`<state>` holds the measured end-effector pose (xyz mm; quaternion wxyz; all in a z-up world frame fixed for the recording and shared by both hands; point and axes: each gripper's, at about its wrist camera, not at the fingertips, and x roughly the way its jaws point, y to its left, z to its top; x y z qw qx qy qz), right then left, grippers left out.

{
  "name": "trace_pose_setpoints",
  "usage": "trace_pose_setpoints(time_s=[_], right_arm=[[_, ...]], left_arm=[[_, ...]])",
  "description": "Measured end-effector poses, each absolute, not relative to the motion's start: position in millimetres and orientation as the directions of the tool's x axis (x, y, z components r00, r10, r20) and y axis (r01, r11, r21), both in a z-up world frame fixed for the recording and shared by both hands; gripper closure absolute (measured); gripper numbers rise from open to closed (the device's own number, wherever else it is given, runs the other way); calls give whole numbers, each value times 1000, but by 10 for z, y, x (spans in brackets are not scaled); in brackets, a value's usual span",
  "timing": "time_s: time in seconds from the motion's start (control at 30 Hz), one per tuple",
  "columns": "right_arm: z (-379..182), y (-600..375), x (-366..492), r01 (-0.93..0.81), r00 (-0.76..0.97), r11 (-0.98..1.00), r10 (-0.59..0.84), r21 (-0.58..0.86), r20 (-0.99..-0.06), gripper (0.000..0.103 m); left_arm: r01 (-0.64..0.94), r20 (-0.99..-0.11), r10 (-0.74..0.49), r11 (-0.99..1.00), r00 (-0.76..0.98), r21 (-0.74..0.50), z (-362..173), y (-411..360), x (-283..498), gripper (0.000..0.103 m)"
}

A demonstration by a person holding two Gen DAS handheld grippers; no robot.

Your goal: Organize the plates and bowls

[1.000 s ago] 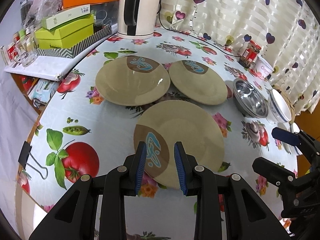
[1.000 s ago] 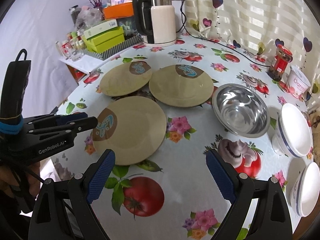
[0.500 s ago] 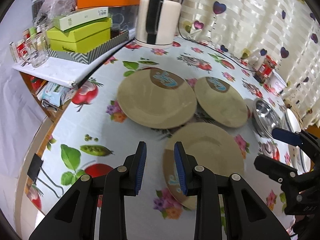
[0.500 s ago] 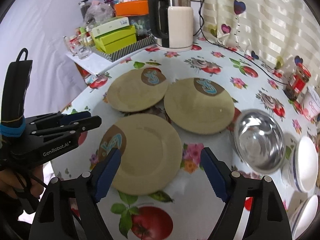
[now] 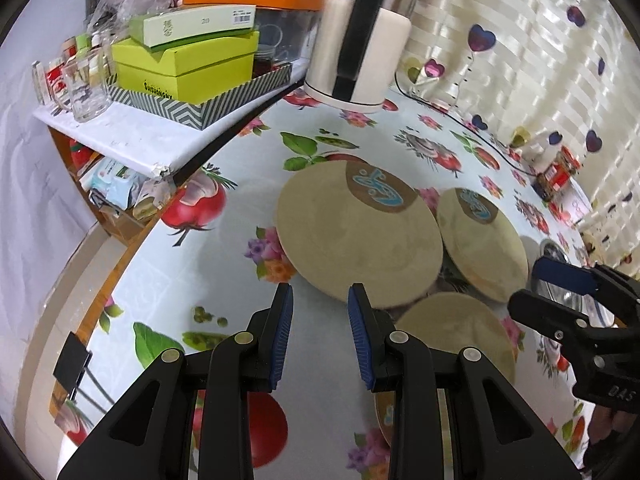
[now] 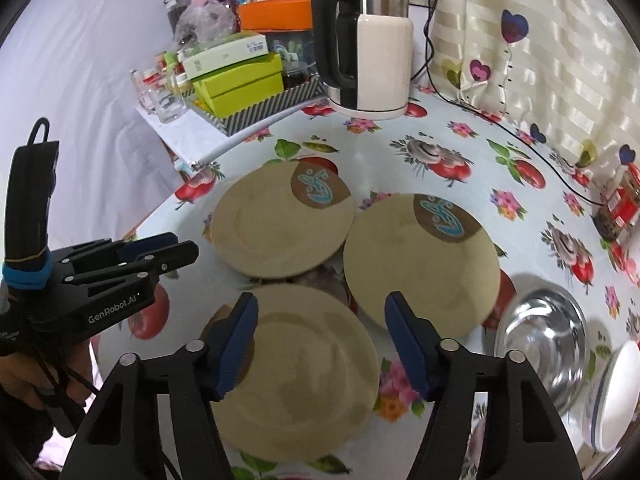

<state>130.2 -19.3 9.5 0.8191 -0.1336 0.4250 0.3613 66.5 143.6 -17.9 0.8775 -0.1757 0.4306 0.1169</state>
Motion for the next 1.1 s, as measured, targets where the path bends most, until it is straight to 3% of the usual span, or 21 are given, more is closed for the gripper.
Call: trace_pose_setpoints(time_s=[0.23, 0.6, 0.73, 1.1], right_arm=[[16, -22, 1567, -706, 337, 695, 496, 133, -800, 52], [-107, 330, 2058, -729, 303, 670, 496, 137, -813, 52], [-190, 464, 2224, -741, 277, 656, 496, 146, -823, 59], [-400, 627, 2466, -739, 242, 656, 471, 153, -848, 64]], left_arm=[[-387, -797, 45, 890, 603, -242, -245, 1601, 761, 73], [-426, -808, -15, 844, 589, -326, -432, 1701, 828, 73], [-440, -811, -23, 830, 585, -342, -484, 1725, 843, 73], [-435, -803, -69, 811, 592, -391, -567, 1722, 872, 73]])
